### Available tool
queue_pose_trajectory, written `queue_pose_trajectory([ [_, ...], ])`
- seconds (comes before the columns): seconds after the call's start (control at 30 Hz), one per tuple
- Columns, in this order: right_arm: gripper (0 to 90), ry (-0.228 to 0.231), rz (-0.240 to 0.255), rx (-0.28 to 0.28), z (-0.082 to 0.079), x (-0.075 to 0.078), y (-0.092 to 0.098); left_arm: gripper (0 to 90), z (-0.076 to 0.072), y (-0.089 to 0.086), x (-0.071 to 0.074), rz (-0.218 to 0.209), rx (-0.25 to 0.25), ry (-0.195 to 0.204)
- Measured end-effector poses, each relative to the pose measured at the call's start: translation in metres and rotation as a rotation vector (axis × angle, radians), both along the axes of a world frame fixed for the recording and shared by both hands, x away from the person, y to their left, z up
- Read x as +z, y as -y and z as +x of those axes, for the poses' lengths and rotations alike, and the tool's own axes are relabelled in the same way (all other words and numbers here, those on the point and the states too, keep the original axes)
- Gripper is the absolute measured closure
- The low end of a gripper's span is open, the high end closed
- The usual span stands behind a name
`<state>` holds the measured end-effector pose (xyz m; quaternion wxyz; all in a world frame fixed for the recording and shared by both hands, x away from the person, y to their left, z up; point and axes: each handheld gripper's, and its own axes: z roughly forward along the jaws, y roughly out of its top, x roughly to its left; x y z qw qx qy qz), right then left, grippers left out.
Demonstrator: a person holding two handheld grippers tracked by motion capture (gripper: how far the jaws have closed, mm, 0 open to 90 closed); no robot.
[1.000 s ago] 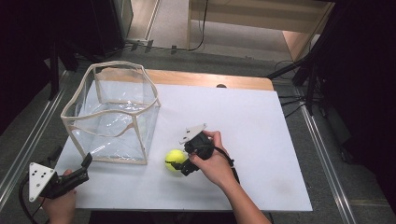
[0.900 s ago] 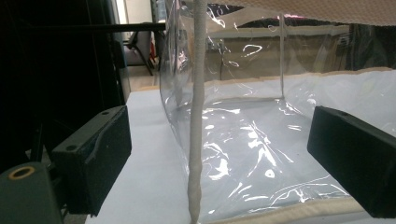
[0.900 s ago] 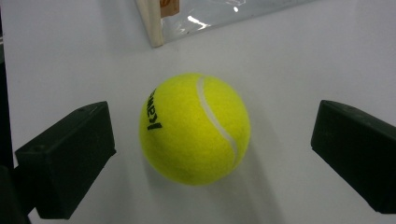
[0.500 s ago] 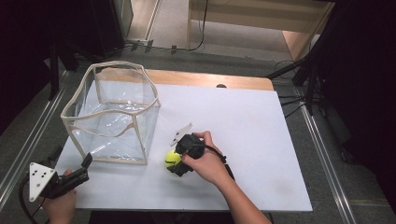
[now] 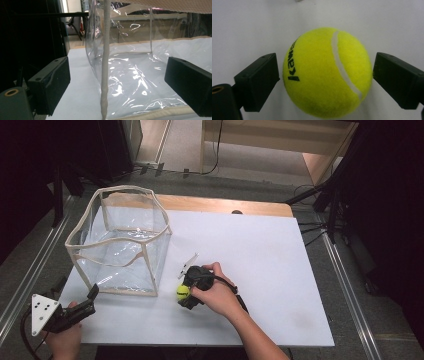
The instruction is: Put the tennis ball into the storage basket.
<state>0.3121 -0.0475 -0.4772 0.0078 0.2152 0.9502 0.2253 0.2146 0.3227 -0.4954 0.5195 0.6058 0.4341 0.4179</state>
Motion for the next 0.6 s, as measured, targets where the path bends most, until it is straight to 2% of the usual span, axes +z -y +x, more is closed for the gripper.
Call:
queue_pose_trajectory([
  [0.1,11.8,-0.010,0.010,0.005,0.0001,-0.0021,-0.0018,6.8,0.0000,0.0000,0.0000,0.002,0.000,0.000],
  [0.2,12.7,-0.010,-0.015,0.015,0.0011,-0.0038,-0.0030,6.8,0.0001,-0.0001,0.0000,0.005,0.000,-0.001],
  [0.3,20.9,-0.017,-0.020,0.023,0.0022,-0.0066,-0.0050,6.8,0.0000,0.0000,0.0000,0.007,0.000,-0.001],
  [0.6,23.9,-0.020,-0.027,0.036,0.0030,-0.0066,-0.0073,6.8,0.0000,0.0000,0.0000,0.009,-0.003,-0.001],
])
